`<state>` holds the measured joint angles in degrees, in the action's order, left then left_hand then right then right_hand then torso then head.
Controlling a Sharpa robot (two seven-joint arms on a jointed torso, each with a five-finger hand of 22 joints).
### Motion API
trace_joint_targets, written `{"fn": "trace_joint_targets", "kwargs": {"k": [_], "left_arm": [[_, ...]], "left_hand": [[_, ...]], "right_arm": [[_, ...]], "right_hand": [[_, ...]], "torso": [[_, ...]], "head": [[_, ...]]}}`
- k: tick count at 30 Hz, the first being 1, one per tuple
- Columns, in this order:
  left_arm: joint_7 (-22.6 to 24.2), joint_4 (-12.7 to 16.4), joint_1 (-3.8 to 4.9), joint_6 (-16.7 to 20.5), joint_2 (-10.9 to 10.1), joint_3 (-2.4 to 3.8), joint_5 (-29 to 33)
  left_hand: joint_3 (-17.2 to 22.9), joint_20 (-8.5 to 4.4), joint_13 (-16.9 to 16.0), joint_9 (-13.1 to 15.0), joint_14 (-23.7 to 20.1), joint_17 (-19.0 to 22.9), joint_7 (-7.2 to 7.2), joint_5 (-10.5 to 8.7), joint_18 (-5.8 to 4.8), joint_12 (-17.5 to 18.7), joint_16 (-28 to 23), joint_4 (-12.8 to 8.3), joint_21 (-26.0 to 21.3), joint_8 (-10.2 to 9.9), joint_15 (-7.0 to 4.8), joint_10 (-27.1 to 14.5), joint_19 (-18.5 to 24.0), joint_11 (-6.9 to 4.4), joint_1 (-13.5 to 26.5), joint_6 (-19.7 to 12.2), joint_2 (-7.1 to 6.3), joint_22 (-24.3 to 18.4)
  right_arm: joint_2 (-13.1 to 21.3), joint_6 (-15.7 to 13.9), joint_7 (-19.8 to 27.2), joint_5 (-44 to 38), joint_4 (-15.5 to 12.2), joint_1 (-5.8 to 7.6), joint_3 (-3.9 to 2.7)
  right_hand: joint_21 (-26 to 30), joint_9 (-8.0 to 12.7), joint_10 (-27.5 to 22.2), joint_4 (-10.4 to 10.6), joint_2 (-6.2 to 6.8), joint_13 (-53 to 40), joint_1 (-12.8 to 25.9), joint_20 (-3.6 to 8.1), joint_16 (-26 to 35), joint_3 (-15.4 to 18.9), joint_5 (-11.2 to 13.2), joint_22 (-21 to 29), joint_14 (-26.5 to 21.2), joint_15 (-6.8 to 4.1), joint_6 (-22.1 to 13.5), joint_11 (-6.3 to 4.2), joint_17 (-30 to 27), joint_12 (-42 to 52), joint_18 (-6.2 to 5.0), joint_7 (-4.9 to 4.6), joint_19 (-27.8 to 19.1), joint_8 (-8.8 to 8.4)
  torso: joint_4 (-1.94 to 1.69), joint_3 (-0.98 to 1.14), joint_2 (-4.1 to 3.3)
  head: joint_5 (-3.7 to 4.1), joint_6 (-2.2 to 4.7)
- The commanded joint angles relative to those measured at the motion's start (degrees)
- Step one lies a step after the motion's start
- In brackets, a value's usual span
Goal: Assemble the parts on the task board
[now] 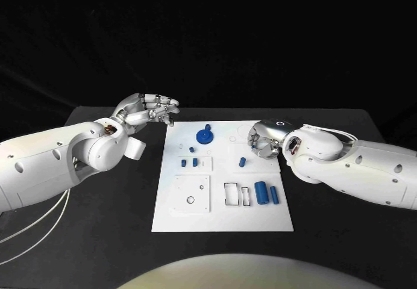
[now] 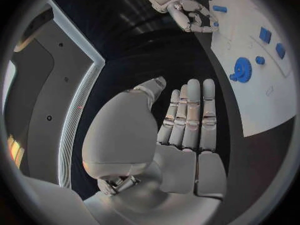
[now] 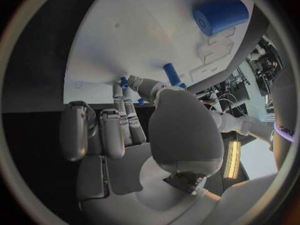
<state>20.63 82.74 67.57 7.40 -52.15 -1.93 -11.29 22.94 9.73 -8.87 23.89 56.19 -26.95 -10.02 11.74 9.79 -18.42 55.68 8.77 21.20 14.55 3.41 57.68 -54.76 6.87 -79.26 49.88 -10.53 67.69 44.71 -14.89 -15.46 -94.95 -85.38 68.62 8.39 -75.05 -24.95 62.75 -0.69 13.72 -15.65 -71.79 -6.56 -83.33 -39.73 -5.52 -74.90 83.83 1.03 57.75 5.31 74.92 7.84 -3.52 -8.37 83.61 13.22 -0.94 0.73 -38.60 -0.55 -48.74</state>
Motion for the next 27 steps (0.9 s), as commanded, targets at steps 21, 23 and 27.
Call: {"fn": "trace_joint_targets", "kwargs": {"k": [21, 23, 27], "left_arm": [[-1.1, 0.2, 0.04, -0.2, 0.0, 0.06, 0.9], [-1.2, 0.2, 0.04, -0.2, 0.0, 0.06, 0.9], [-1.4, 0.2, 0.04, -0.3, 0.0, 0.06, 0.8]], "left_hand": [[1.1, -0.08, 0.2, -0.1, -0.6, 0.2, -0.1, -0.58, 0.46, -0.2, -0.6, -0.1, -0.6, 0.3, 0.13, 0.1, 0.5, 0.26, 0.0, -0.1, -0.38, -0.2], [1.2, -0.07, 0.2, -0.2, -0.6, 0.2, -0.12, -0.64, 0.46, -0.2, -0.6, -0.1, -0.6, 0.3, 0.13, 0.0, 0.5, 0.27, 0.0, -0.2, -0.4, -0.2], [1.3, -0.05, 0.2, -0.2, -0.6, 0.2, -0.18, -0.75, 0.45, -0.2, -0.7, -0.2, -0.7, 0.3, 0.17, -0.1, 0.5, 0.32, 0.1, -0.3, -0.49, -0.3]], "right_arm": [[-0.7, -2.6, -4.8, -7.1, 0.0, -1.73, 0.31], [-0.7, -3.3, -5.0, -7.5, -0.2, -1.8, 0.31], [-0.7, -4.4, -5.0, -7.8, -0.4, -1.88, 0.31]], "right_hand": [[-6.5, -2.5, 8.6, -6.4, -3.14, -1.2, -4.7, 1.73, -0.1, -3.3, 1.3, -12.8, 3.8, -2.15, 5.0, -2.28, 3.9, 1.0, 1.72, 1.55, 2.9, 2.88], [-6.8, -2.7, 8.9, -6.5, -3.18, -1.3, -4.6, 1.78, -0.1, -3.2, 1.3, -12.8, 3.7, -2.25, 5.2, -2.36, 3.9, 1.1, 1.78, 1.61, 3.0, 2.97], [-6.9, -2.8, 9.0, -6.6, -3.18, -1.4, -4.5, 1.81, -0.1, -3.2, 1.3, -12.9, 3.8, -2.3, 5.3, -2.41, 3.9, 1.1, 1.81, 1.66, 3.1, 3.0]], "torso": [[-0.01, 0.03, 0.05], [0.01, 0.02, 0.04], [0.03, 0.04, 0.03]], "head": [[0.12, -0.31], [0.14, -0.31], [0.18, -0.29]]}}
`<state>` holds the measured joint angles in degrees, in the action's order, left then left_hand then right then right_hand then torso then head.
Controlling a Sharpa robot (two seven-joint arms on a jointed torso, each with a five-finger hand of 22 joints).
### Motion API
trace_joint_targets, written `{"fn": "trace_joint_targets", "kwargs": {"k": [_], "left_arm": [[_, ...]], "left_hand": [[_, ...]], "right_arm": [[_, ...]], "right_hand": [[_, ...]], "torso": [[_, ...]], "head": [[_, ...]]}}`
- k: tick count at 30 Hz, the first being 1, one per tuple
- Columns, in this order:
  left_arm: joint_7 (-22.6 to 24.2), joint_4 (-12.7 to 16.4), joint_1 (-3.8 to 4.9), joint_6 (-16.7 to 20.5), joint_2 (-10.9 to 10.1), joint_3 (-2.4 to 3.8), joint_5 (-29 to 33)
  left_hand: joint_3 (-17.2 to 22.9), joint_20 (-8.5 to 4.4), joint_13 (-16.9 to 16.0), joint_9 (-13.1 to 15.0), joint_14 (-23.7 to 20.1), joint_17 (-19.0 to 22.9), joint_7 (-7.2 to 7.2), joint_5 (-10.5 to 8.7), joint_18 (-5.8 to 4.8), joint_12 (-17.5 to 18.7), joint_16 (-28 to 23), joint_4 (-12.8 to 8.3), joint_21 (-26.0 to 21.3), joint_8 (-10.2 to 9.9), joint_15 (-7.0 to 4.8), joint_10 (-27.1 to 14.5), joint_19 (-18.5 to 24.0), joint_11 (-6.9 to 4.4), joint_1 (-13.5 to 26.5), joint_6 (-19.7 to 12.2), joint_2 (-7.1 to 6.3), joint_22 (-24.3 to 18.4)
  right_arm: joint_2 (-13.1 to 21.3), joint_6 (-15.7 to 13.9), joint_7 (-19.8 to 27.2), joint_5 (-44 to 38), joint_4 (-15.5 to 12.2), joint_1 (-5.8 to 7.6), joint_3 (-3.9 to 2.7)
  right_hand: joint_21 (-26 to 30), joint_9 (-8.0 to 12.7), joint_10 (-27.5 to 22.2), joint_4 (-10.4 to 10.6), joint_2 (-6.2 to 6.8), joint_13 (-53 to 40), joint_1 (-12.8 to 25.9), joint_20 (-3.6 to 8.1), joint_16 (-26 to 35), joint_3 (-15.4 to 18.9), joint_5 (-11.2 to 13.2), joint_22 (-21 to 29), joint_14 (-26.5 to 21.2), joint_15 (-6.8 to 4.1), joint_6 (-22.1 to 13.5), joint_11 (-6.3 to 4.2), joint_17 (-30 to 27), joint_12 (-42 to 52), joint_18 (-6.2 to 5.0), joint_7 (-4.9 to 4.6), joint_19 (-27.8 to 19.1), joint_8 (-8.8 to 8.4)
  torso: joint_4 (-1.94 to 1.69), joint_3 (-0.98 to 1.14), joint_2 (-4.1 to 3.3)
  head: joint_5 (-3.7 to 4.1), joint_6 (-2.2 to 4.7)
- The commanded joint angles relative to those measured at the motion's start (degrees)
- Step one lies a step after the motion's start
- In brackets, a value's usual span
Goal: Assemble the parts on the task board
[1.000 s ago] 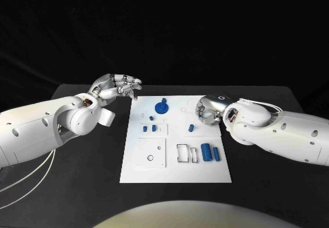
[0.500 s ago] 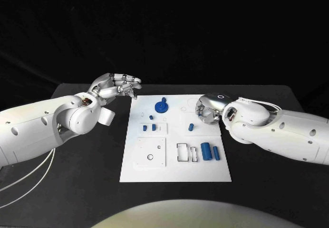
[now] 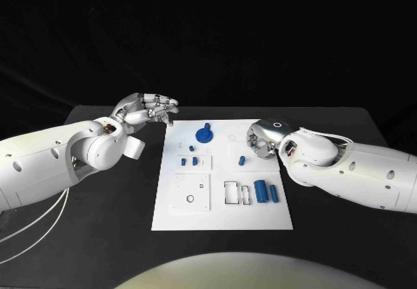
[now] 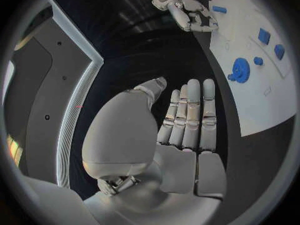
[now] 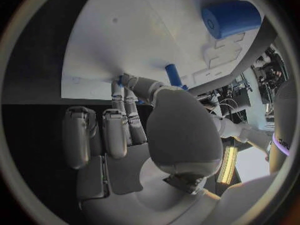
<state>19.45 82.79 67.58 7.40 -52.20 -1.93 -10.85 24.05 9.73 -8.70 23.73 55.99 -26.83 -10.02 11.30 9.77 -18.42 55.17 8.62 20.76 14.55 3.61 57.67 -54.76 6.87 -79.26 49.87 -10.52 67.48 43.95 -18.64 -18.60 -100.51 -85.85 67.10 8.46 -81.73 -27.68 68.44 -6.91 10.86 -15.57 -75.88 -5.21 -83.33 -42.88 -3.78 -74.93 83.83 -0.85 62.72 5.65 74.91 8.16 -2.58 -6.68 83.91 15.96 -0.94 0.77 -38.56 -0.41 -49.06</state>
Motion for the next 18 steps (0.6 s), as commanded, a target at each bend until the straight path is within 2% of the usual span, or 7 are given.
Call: {"fn": "trace_joint_targets", "kwargs": {"k": [1, 10, 18], "left_arm": [[-0.2, 0.1, 0.03, -0.3, 0.1, 0.06, 0.3], [-0.7, 0.0, 0.03, -0.7, 0.1, 0.06, 0.3], [-1.0, -0.1, 0.03, -0.9, 0.2, 0.06, 0.3]], "left_hand": [[0.3, -0.05, 0.1, -0.1, -0.5, 0.1, -0.2, -0.32, 0.47, -0.2, -0.3, 0.0, -0.3, 0.3, -0.02, -0.1, 0.5, 0.33, 0.1, -0.4, -0.51, -0.1], [0.6, 0.01, 0.1, -0.1, -0.6, 0.2, -0.32, -0.42, 0.44, -0.1, -0.5, -0.1, -0.5, 0.3, 0.09, -0.3, 0.6, 0.44, 0.3, -0.7, -0.69, -0.2], [0.8, 0.07, 0.2, -0.2, -0.8, 0.2, -0.42, -0.43, 0.42, 0.0, -0.7, -0.1, -0.6, 0.2, 0.18, -0.6, 0.7, 0.53, 0.5, -0.9, -0.77, -0.2]], "right_arm": [[0.1, -0.9, -1.9, -2.3, 0.0, -0.37, 0.25], [0.4, -4.1, -1.7, -2.5, -0.7, -0.42, 0.23], [1.2, -5.6, -1.4, -2.4, -1.8, -0.24, 0.14]], "right_hand": [[-0.3, -0.1, 3.3, -0.4, -0.31, -1.5, -0.4, 0.47, -0.1, -0.1, -0.4, -12.9, 3.8, -0.43, 0.3, -2.76, 3.9, 0.8, 0.88, -0.02, 2.8, 0.27], [-0.6, -0.3, 3.7, -0.6, -0.36, -1.8, -0.3, 0.55, -0.1, -0.1, -0.4, -12.9, 3.8, -0.58, 0.6, -2.9, 3.9, 0.8, 0.94, 0.11, 2.9, 0.38], [-0.9, -0.3, 3.7, -0.6, -0.37, -1.8, -0.2, 0.58, -0.2, -0.1, -0.4, -13.0, 3.8, -0.61, 0.6, -2.93, 3.9, 0.8, 1.0, 0.14, 3.1, 0.4]], "torso": [[0.03, 0.0, -0.01], [-0.02, -0.02, 0.03], [0.0, -0.03, 0.05]], "head": [[0.04, 0.04], [0.2, 0.15], [0.2, 0.25]]}}
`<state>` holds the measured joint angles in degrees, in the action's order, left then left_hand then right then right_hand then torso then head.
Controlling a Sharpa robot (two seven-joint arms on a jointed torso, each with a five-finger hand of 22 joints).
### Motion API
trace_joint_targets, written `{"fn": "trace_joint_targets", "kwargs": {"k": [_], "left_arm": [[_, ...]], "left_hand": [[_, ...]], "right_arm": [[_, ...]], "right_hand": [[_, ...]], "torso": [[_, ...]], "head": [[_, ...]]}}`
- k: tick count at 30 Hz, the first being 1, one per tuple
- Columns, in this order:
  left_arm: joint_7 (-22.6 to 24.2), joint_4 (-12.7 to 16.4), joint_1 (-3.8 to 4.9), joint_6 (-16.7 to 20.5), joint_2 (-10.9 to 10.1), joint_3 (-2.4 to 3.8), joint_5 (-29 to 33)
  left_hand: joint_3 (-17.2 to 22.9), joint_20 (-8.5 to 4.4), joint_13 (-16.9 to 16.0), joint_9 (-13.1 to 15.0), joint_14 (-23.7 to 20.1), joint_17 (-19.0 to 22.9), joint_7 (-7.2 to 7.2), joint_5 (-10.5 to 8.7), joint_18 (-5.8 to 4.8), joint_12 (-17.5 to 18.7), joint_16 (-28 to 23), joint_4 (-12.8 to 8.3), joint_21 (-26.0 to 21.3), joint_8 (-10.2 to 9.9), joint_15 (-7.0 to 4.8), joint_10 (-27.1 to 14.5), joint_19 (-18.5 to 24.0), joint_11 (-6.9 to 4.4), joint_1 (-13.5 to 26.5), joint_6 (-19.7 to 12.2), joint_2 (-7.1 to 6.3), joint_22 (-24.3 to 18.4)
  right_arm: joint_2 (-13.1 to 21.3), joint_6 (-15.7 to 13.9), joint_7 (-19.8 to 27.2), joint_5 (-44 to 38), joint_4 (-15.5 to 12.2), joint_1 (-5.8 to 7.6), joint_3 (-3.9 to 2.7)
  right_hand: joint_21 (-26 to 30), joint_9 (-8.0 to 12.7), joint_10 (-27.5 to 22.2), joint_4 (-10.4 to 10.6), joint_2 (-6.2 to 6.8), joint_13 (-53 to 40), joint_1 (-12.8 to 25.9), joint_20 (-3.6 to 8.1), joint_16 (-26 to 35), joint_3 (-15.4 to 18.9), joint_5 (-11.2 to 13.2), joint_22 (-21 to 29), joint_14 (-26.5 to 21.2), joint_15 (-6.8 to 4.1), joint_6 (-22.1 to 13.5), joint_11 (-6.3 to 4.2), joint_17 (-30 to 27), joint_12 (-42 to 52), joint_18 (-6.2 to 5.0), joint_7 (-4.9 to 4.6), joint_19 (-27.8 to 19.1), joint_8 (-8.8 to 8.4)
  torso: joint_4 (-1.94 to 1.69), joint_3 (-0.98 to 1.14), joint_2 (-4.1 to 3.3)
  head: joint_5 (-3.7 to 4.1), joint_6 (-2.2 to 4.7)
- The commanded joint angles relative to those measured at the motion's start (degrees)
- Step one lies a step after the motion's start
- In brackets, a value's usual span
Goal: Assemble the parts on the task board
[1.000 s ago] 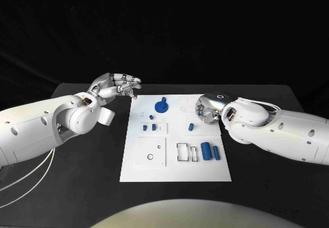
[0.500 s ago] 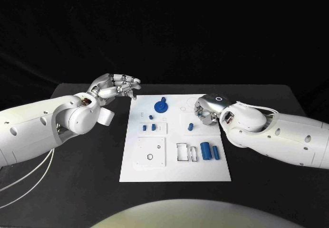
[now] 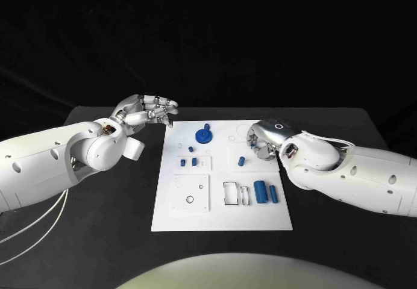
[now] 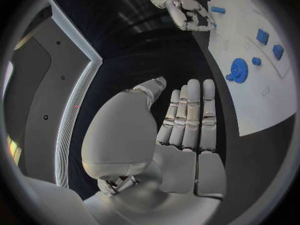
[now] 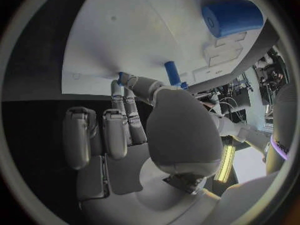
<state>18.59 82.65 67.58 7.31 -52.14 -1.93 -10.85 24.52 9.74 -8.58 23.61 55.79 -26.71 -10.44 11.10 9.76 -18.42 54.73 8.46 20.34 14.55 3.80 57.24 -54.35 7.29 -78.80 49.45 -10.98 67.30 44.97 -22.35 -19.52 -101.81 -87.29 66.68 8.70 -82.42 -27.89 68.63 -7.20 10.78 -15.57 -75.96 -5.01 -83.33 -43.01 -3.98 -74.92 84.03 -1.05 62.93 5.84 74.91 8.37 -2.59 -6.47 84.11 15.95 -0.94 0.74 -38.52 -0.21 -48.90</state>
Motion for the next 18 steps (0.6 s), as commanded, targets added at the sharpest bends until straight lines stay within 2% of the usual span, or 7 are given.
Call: {"fn": "trace_joint_targets", "kwargs": {"k": [1, 9, 12, 18], "left_arm": [[-0.1, 0.0, 0.03, -0.9, 0.2, 0.06, 0.3], [-0.4, -0.3, 0.03, -1.1, 0.3, 0.06, 0.3], [-0.5, -0.3, 0.03, -1.2, 0.3, 0.06, 0.3], [-0.5, -0.5, 0.03, -1.3, 0.4, 0.05, 0.4]], "left_hand": [[0.4, 0.09, 0.1, -0.1, -0.6, 0.1, -0.03, -0.22, 0.42, 0.0, -0.3, 0.0, -0.3, 0.2, 0.01, -0.2, 0.4, 0.14, 0.1, -0.6, -0.35, -0.1], [0.5, 0.13, 0.1, -0.1, -0.7, 0.1, -0.08, -0.23, 0.41, 0.0, -0.4, 0.0, -0.3, 0.2, 0.06, -0.3, 0.4, 0.19, 0.3, -0.7, -0.41, -0.1], [0.6, 0.15, 0.1, -0.1, -0.7, 0.1, -0.11, -0.21, 0.41, 0.0, -0.5, -0.1, -0.4, 0.2, 0.08, -0.4, 0.4, 0.21, 0.3, -0.8, -0.42, -0.2], [0.7, 0.17, 0.1, -0.2, -0.8, 0.1, -0.15, -0.18, 0.41, 0.0, -0.5, -0.1, -0.4, 0.2, 0.11, -0.5, 0.5, 0.24, 0.4, -0.9, -0.45, -0.2]], "right_arm": [[0.4, -2.0, -0.4, -1.1, -0.5, 0.26, -0.14], [2.0, -2.1, 0.1, 0.4, -2.6, 1.46, -0.39], [2.9, -2.1, 0.3, 1.6, -4.3, 1.81, -0.53], [3.3, -2.8, 0.9, 3.2, -8.3, 2.04, -0.69]], "right_hand": [[-0.2, -0.1, 3.5, -0.3, -0.28, -1.8, -0.1, 0.38, -0.2, 0.0, -0.2, -13.0, 3.6, -0.42, 0.4, -3.13, 3.9, 0.6, 1.01, -0.06, 2.9, 0.4], [-0.4, -0.1, 3.6, -0.4, -0.26, -1.9, -0.1, 0.4, -0.2, 0.0, -0.2, -13.1, 3.6, -0.43, 0.5, -3.14, 3.9, 0.6, 1.05, -0.05, 2.9, 0.41], [-0.5, -0.1, 3.6, -0.4, -0.25, -1.9, -0.1, 0.4, -0.2, 0.0, -0.2, -13.1, 3.6, -0.44, 0.5, -3.15, 3.9, 0.6, 1.06, -0.04, 3.0, 0.41], [-0.6, -0.2, 3.6, -0.4, -0.24, -1.9, -0.1, 0.42, -0.2, 0.0, -0.2, -13.1, 3.6, -0.46, 0.5, -3.16, 4.0, 0.6, 1.09, -0.03, 3.0, 0.41]], "torso": [[0.01, 0.0, 0.02], [0.03, 0.0, 0.05], [0.01, -0.01, 0.04], [0.13, 0.09, 0.01]], "head": [[0.02, 0.07], [0.01, 0.3], [-0.03, 0.25], [-0.66, 0.21]]}}
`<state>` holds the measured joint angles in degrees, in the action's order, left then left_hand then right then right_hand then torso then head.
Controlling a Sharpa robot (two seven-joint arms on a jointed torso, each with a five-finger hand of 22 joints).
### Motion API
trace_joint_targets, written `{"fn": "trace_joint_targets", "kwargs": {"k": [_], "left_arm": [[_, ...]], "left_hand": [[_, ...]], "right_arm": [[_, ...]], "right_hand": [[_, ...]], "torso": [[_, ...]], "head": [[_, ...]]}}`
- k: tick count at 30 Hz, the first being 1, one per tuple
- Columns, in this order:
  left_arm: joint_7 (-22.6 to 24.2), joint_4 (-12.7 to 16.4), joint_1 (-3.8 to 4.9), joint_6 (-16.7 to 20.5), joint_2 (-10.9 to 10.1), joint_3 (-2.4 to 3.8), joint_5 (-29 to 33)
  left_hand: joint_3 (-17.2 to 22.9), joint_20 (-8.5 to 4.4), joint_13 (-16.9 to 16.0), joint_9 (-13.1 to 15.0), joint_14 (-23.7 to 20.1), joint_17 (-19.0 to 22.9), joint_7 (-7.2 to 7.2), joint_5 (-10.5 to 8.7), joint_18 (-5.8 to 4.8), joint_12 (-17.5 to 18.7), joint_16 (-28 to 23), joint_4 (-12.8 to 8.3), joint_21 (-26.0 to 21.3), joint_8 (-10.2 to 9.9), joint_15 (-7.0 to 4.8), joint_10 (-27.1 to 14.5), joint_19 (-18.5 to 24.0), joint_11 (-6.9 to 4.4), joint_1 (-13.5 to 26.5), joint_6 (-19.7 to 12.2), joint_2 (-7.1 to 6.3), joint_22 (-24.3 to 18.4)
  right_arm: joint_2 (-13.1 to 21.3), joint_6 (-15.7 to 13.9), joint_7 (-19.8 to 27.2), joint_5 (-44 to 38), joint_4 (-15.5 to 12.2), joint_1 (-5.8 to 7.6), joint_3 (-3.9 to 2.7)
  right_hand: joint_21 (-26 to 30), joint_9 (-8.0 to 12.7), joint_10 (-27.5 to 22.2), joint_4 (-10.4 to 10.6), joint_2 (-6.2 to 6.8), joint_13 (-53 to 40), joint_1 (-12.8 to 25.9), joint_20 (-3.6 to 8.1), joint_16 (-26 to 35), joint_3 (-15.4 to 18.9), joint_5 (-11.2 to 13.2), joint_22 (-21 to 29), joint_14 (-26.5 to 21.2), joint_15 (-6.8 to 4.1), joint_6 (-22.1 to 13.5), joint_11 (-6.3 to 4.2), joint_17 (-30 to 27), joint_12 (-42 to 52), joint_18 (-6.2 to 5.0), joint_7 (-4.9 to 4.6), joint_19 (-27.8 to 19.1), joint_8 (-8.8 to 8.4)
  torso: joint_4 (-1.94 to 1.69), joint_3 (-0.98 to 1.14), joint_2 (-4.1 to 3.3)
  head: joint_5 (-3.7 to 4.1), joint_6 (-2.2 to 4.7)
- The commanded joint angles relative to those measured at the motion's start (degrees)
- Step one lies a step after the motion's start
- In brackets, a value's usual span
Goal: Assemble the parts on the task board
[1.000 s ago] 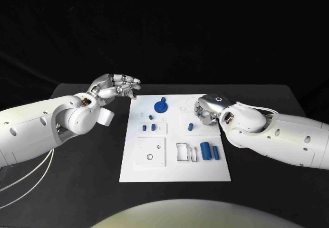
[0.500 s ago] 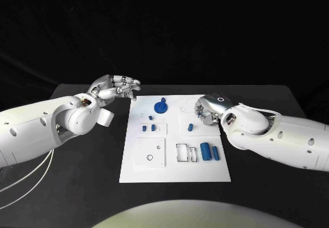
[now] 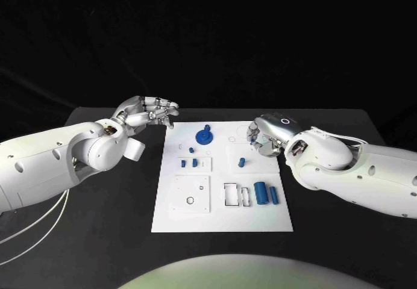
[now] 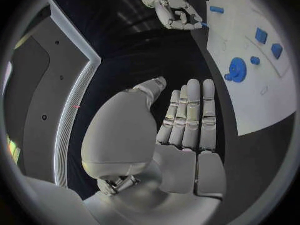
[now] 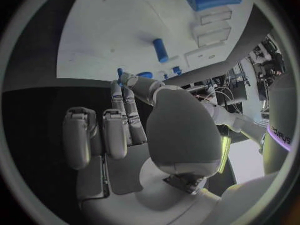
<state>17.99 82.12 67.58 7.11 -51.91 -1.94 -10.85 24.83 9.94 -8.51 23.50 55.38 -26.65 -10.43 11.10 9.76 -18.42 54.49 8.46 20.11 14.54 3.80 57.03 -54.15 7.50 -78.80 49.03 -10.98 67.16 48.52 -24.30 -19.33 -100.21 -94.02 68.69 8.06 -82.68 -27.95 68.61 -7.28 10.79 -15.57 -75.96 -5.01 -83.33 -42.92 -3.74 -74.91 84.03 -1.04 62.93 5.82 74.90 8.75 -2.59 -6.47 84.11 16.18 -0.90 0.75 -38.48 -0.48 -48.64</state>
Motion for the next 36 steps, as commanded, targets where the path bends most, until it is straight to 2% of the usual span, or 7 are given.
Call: {"fn": "trace_joint_targets", "kwargs": {"k": [1, 6, 13, 15, 20, 27, 36], "left_arm": [[0.2, 0.0, 0.03, -1.1, 0.2, 0.06, 0.4], [0.2, -0.2, 0.02, -1.3, 0.5, 0.06, 0.5], [0.1, -0.4, 0.02, -1.3, 1.1, 0.05, 0.7], [0.1, -0.5, 0.02, -1.3, 1.4, 0.05, 0.7], [0.1, -0.6, 0.02, -1.2, 2.0, 0.05, 0.8], [0.0, -0.7, 0.04, -1.3, 2.6, 0.05, 0.9], [-0.3, -0.8, 0.04, -1.4, 3.0, 0.05, 0.9]], "left_hand": [[0.3, -0.03, 0.1, -0.1, -0.4, 0.1, -0.16, -0.18, 0.41, 0.0, -0.3, -0.1, -0.2, 0.2, 0.11, -0.2, 0.3, 0.04, 0.4, -0.5, -0.44, -0.1], [0.4, -0.02, 0.1, -0.1, -0.4, 0.1, -0.18, -0.15, 0.41, 0.0, -0.3, -0.1, -0.2, 0.2, 0.12, -0.3, 0.3, 0.05, 0.4, -0.5, -0.44, -0.1], [0.4, -0.01, 0.1, -0.1, -0.4, 0.1, -0.19, -0.13, 0.41, 0.0, -0.4, -0.1, -0.3, 0.2, 0.13, -0.3, 0.3, 0.06, 0.4, -0.5, -0.43, -0.1], [0.4, -0.01, 0.1, -0.1, -0.4, 0.1, -0.19, -0.13, 0.41, 0.0, -0.4, -0.1, -0.3, 0.2, 0.13, -0.3, 0.3, 0.06, 0.4, -0.5, -0.43, -0.1], [0.5, 0.0, 0.1, -0.1, -0.4, 0.1, -0.2, -0.13, 0.41, 0.0, -0.4, -0.1, -0.3, 0.2, 0.14, -0.3, 0.3, 0.08, 0.5, -0.6, -0.4, -0.1], [0.5, 0.0, 0.1, -0.1, -0.4, 0.1, -0.21, -0.14, 0.41, 0.0, -0.4, -0.1, -0.3, 0.2, 0.15, -0.3, 0.3, 0.08, 0.5, -0.6, -0.4, -0.1], [0.6, 0.04, 0.1, -0.1, -0.4, 0.1, -0.28, -0.12, 0.41, 0.0, -0.5, -0.1, -0.4, 0.2, 0.19, -0.4, 0.3, 0.12, 0.6, -0.8, -0.37, -0.2]], "right_arm": [[-0.4, -0.9, 0.9, 1.7, -2.3, 0.03, -0.06], [-2.1, -1.1, 1.4, 2.0, -5.0, -0.21, -0.1], [-5.9, -1.0, 2.1, 2.4, -6.6, -1.01, -0.11], [-6.7, -1.0, 2.2, 2.4, -6.6, -1.61, -0.1], [-9.2, -0.7, 2.7, 2.7, -5.8, -3.88, 0.02], [-11.2, -0.7, 3.4, 3.2, -4.9, -6.97, 0.2], [-12.1, -0.4, 3.9, 3.6, -4.2, -8.51, 0.35]], "right_hand": [[-0.3, -0.1, 3.6, -0.3, -0.25, -1.9, -0.1, 0.42, -0.2, -0.1, -0.4, -13.1, 3.6, -0.46, 0.5, -3.14, 4.0, 0.2, 1.09, -0.03, 3.0, 0.19], [-0.2, -0.1, 3.6, -0.3, -0.3, -1.9, 0.0, 0.44, -0.2, -0.1, -0.5, -13.1, 3.6, -0.48, 0.5, -3.14, 3.9, 0.1, 1.07, -0.01, 3.0, 0.18], [0.0, -0.2, 3.5, -0.4, -0.39, -2.0, 0.1, 0.47, -0.1, -0.2, -0.7, -13.1, 3.5, -0.49, 0.5, -3.12, 3.7, 0.0, 1.03, -0.04, 2.9, 0.1], [0.0, -0.2, 3.5, -0.4, -0.39, -2.0, 0.1, 0.47, -0.1, -0.2, -0.7, -13.1, 3.5, -0.49, 0.5, -3.12, 3.7, 0.0, 1.03, -0.04, 2.9, 0.1], [0.1, -0.2, 3.5, -0.4, -0.41, -2.0, 0.1, 0.48, -0.1, -0.2, -0.7, -13.0, 3.5, -0.49, 0.4, -3.12, 3.7, 0.0, 1.0, -0.05, 2.8, 0.08], [0.1, -0.2, 3.4, -0.4, -0.46, -2.0, 0.2, 0.49, 0.0, -0.3, -0.7, -13.0, 3.5, -0.49, 0.4, -3.1, 3.7, -0.1, 0.99, -0.06, 2.8, 0.03], [0.2, -0.2, 3.4, -0.4, -0.52, -2.0, 0.2, 0.49, -0.1, -0.3, -0.8, -13.0, 3.5, -0.48, 0.3, -3.08, 3.7, -0.2, 0.98, -0.08, 2.8, -0.02]], "torso": [[0.06, 0.09, -0.04], [-0.15, 0.03, -0.04], [-0.15, -0.11, -0.02], [-0.23, -0.22, 0.05], [-0.06, -0.08, -0.05], [-0.07, -0.14, -0.12], [-0.14, -0.1, -0.06]], "head": [[-0.47, -0.05], [-1.09, -0.22], [-2.98, -0.9], [-3.55, -0.92], [-4.66, -1.2], [-6.3, -1.36], [-7.31, -1.36]]}}
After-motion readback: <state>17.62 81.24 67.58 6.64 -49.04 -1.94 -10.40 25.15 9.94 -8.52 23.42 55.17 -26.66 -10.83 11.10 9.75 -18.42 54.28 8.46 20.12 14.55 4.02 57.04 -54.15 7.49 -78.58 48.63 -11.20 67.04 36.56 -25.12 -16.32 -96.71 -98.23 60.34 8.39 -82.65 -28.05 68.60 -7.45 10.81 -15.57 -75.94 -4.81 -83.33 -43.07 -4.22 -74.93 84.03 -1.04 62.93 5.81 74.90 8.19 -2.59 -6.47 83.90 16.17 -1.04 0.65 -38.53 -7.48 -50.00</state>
